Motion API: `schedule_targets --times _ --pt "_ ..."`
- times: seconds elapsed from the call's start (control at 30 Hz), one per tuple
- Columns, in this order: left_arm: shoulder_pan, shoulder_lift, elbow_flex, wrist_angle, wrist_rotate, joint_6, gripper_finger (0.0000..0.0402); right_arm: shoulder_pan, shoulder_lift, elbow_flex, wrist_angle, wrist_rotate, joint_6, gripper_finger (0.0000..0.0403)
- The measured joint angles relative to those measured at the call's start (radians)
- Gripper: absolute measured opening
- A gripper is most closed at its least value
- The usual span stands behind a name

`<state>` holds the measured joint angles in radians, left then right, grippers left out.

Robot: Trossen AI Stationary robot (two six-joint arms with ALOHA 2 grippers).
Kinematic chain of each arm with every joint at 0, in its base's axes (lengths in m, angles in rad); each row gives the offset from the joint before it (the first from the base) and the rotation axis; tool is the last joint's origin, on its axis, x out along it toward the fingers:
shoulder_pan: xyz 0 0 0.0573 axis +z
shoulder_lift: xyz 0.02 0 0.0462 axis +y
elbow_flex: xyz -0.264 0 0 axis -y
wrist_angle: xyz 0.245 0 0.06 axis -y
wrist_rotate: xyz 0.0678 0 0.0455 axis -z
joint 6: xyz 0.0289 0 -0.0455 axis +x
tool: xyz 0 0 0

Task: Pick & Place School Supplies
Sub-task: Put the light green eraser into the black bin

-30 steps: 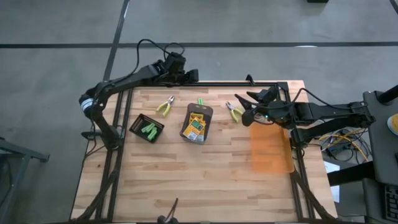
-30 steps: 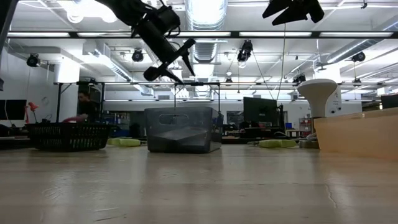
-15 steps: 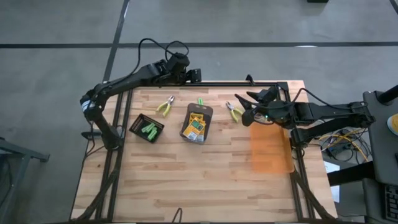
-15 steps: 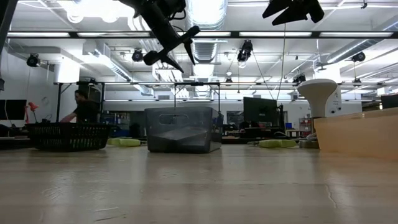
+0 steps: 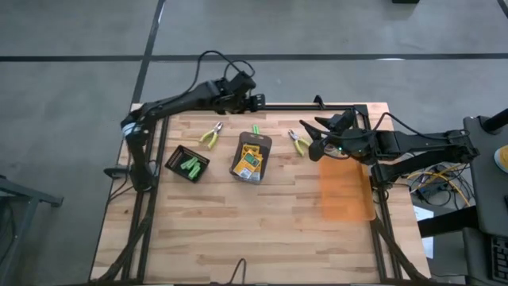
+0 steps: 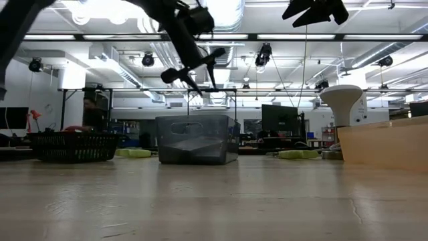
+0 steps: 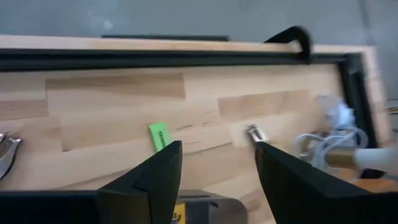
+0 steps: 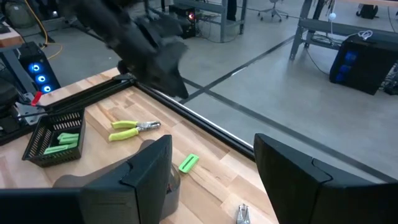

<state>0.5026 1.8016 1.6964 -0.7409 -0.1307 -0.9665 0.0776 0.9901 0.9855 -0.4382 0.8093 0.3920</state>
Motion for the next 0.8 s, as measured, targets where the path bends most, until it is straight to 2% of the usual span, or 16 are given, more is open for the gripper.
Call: schedule_targets --times 0.3,0.47,0.63,0.8 --pt "0.002 0.238 0.287 -0.169 0.011 0.005 0.0209 0.000 0.000 0.000 0.001 0.000 0.000 0.0224" --pt "0.002 0.350 0.416 -0.327 0.016 -0.012 0.0209 0.000 0.000 0.000 0.001 0.000 0.000 0.0224" --pt "0.007 0.429 0.475 -0.376 0.021 -0.035 0.0209 0.000 0.000 0.000 0.001 0.000 0.000 0.0224" --pt "0.006 0.442 0.453 -0.366 0.021 -0.065 0.0209 0.000 0.000 0.000 0.001 0.000 0.000 0.0224"
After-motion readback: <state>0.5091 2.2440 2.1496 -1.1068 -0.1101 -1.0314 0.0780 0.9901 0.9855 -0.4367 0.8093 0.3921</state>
